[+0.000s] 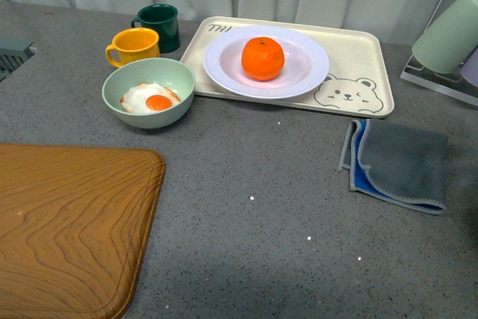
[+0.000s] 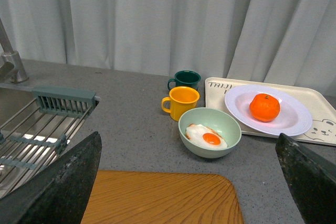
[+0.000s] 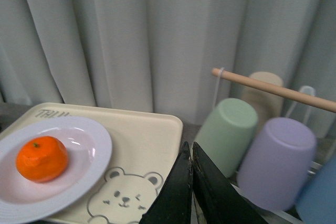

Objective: Place orange and plate with both arms

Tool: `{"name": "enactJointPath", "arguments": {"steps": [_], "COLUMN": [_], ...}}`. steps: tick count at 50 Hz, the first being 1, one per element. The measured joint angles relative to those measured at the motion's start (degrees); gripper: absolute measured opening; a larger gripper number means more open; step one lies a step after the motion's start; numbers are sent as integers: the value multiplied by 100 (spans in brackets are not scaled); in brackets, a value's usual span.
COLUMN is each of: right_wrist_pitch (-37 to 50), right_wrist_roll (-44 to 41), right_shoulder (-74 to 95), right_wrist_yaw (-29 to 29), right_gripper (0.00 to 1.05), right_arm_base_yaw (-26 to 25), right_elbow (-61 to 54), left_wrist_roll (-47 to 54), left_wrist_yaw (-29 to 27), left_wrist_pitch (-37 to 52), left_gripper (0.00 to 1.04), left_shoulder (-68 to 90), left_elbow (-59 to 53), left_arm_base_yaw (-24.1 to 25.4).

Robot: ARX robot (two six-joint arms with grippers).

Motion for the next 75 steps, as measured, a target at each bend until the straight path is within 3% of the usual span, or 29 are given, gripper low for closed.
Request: {"name": "enactJointPath", "arguments": {"steps": [7, 36, 75], "right_wrist_pitch": [-48, -1362, -3729], "right_wrist_roll": [-9, -7, -7], "right_shoulder": [-855, -3611, -6568], "right_wrist_yaw": [26, 4, 2], "right_gripper": [1, 1, 1], "right_arm_base_yaw": [-118, -114, -114], "right_elbow": [-824, -2273, -2804], "left_wrist_roll": [0, 0, 0], "left_wrist_yaw": [0, 0, 0], "left_wrist_pitch": [-2, -2, -2], "left_gripper": [98, 98, 98], "left_shoulder": [0, 0, 0], "left_elbow": [0, 0, 0], "left_arm_base_yaw": [0, 0, 0]}}
